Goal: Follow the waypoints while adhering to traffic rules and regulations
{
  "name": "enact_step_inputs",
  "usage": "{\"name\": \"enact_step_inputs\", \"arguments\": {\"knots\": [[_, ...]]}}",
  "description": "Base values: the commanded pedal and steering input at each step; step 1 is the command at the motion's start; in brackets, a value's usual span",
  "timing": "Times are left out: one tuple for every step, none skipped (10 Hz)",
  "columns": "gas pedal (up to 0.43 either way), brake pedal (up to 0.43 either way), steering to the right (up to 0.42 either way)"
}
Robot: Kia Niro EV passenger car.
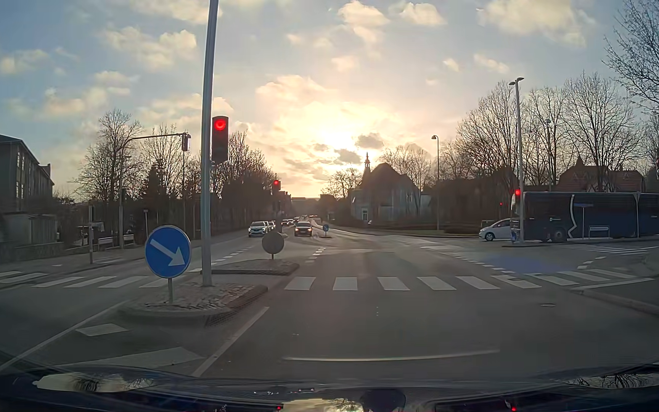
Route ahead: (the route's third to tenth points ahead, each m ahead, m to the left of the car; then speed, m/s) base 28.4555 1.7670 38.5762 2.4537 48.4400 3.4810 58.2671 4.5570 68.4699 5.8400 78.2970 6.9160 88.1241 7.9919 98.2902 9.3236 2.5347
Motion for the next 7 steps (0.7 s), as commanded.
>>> {"name": "enact_step_inputs", "arguments": {"knots": [[0.0, 0.305, 0.042], [0.0, 0.305, 0.042], [0.0, 0.299, 0.042], [0.0, 0.299, 0.042], [0.0, 0.299, 0.042], [0.0, 0.299, 0.042], [0.0, 0.299, 0.042]]}}
